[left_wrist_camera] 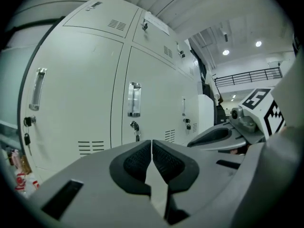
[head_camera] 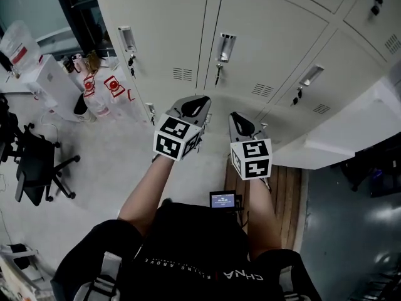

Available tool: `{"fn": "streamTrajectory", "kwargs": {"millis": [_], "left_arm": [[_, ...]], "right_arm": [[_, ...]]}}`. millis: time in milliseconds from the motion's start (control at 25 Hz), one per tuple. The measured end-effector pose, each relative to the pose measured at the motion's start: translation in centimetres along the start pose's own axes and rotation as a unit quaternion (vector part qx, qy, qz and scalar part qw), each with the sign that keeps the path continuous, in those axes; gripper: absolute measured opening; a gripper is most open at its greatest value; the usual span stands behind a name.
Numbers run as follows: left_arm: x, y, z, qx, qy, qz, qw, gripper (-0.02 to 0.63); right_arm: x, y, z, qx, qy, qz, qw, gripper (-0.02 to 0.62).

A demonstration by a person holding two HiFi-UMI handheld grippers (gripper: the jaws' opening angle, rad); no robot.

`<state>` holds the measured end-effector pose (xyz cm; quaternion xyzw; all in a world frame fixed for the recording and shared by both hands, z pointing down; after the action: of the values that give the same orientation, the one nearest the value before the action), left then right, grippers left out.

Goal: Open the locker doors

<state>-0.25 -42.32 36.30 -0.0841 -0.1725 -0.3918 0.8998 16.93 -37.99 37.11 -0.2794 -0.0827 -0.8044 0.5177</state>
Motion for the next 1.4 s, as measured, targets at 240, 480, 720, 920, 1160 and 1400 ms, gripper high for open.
{"fn": "streamTrajectory", "kwargs": {"millis": [240, 480, 720, 920, 1160, 1400], "left_arm": [[3.3, -0.6, -2.6, 0.006, -0.005, -0.044, 0.9990, 0.118], [5.9, -0.8, -3.9, -0.012, 0.007, -0.096, 0.9953, 0.133], [7.8, -0.9, -5.2, -0.016, 0.008, -0.133, 0.9910, 0.104], [8.4, -0.9, -5.2, -0.012, 0.005, -0.145, 0.9893, 0.047], [8.6, -0.8, -5.2, 0.058, -0.019, -0.154, 0.9862, 0.037], [8.7, -0.3, -5.7, 0.231, -0.074, -0.179, 0.9536, 0.038]], "right_arm": [[-0.3, 1.1, -0.2, 0.003, 0.008, 0.006, 1.000, 0.041], [-0.9, 2.8, 0.0, 0.010, 0.015, 0.016, 1.000, 0.041], [-1.3, 4.7, 0.2, 0.015, 0.017, 0.024, 0.999, 0.041], [-1.0, 5.0, 0.1, 0.013, 0.021, 0.022, 0.999, 0.041], [-0.8, 4.9, 0.0, 0.012, 0.020, 0.016, 1.000, 0.041], [-0.6, 4.7, -0.3, 0.013, 0.024, 0.014, 1.000, 0.041]]}}
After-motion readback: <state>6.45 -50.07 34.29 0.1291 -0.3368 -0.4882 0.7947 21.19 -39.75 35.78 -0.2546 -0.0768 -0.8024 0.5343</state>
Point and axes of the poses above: the fingertips, and each gripper's own axes: x forward along the fingers, y to its right, z out of its underside, the point moved 10 cm from there along -x, backward along the fingers, and after that the axes turned 13 degrees about -y, right-handed, at the moved point
